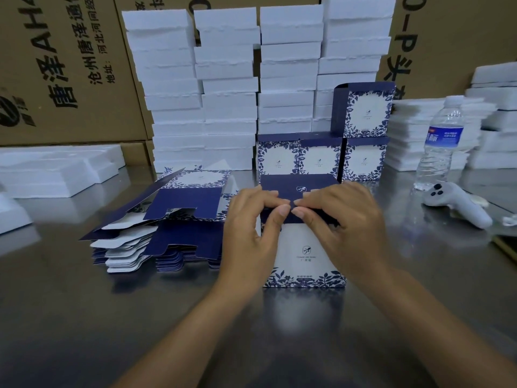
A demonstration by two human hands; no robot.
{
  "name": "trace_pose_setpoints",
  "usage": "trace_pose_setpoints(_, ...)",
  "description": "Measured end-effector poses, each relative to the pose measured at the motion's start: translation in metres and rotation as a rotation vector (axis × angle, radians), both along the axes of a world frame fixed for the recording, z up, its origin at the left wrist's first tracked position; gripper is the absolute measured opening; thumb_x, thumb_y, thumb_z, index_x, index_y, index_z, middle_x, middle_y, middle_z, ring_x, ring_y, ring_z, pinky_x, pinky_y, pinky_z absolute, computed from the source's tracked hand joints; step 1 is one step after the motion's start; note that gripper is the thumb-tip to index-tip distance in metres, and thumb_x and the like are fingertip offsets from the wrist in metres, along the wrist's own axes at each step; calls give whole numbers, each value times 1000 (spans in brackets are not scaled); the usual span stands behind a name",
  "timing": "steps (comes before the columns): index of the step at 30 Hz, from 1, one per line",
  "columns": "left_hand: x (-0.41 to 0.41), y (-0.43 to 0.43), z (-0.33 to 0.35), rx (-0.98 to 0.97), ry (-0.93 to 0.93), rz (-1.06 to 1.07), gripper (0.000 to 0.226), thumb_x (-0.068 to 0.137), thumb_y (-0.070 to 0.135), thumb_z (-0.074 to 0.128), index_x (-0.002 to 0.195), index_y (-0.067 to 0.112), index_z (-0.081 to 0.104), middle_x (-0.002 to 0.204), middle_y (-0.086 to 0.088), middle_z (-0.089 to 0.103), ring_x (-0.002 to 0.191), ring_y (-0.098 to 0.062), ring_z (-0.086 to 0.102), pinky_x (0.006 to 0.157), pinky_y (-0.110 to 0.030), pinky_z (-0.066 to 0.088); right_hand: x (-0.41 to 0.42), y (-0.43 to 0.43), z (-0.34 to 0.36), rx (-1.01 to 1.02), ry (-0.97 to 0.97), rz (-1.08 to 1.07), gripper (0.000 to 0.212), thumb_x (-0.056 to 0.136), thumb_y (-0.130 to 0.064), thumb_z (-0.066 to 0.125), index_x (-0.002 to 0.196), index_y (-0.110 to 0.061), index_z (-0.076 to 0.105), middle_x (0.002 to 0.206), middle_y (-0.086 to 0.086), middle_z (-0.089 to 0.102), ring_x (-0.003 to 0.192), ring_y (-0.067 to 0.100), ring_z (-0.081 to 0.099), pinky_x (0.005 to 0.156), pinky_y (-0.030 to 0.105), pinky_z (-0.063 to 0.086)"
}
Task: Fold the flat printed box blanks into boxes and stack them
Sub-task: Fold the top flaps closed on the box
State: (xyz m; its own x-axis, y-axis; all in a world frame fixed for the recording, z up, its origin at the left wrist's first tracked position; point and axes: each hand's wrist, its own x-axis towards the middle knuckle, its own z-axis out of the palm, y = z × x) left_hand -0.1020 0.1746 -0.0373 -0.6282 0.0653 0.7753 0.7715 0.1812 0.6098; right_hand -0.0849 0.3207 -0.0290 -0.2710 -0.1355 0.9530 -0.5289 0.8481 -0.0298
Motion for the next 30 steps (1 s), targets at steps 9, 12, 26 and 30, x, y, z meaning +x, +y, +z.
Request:
trace_pose_setpoints(9, -4, -9, -3, -33, -7, -43, 13, 87, 22, 57, 95, 32, 60, 108, 24, 59, 120, -8, 53, 101, -24, 40, 12, 6, 0, -166, -129, -11, 21, 81, -36, 64, 81, -16, 71, 86, -14, 63, 87, 9, 61, 95, 50, 39)
trace_pose_setpoints(12, -4, -10, -1, -39, -15, -38, 11, 87, 22, 58, 93, 21, 67, 104, 22, 60, 117, -11, 55, 100, -27, 41, 12, 4, -3, -256, -145, 93, 13, 82, -24, 67, 82, -11, 72, 85, -10, 63, 86, 14, 62, 82, 52, 46)
trace_pose_setpoints(26, 1, -12, 0, -33, -63, -81, 15, 92, 12, 57, 95, 26, 63, 107, 19, 60, 121, -12, 53, 103, -27, 39, 16, 8, -16, -567, -209, 202, 5, 84, -31, 64, 88, -34, 65, 104, -15, 65, 108, 9, 60, 99, 30, 43)
trace_pose_setpoints(30, 4, -14, 3, -22, -92, -109, 18, 93, 15, 53, 94, 32, 61, 109, 17, 61, 120, -12, 54, 102, -27, 40, 9, 11, -22, -624, -210, 230, 7, 83, -32, 65, 84, -38, 66, 103, -18, 66, 106, 4, 60, 96, 27, 44)
